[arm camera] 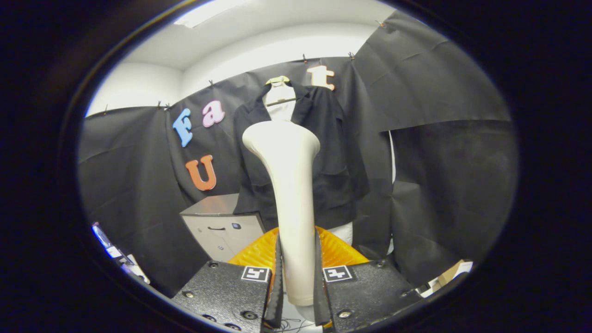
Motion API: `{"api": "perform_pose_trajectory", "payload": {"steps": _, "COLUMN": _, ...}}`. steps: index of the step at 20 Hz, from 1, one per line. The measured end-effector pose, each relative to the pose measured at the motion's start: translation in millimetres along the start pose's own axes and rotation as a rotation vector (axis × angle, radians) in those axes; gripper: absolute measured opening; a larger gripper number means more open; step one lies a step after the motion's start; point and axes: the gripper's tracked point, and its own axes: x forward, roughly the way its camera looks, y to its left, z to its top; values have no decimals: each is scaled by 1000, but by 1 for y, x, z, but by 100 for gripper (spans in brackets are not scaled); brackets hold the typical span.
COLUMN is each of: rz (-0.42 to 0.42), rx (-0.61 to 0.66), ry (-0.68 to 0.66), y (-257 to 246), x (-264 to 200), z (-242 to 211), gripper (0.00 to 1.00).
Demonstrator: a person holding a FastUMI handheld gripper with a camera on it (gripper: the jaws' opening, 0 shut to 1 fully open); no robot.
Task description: Iron the clothes twice with a garment steamer, once on the left side and once on the right side.
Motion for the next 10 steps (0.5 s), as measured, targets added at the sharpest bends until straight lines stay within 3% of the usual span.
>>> {"api": "perform_pose_trajectory", "payload": {"steps": 10, "rz": 130, "rx": 7, "ry": 18, "y": -19, "x": -68, "z": -7, "gripper": 29}}
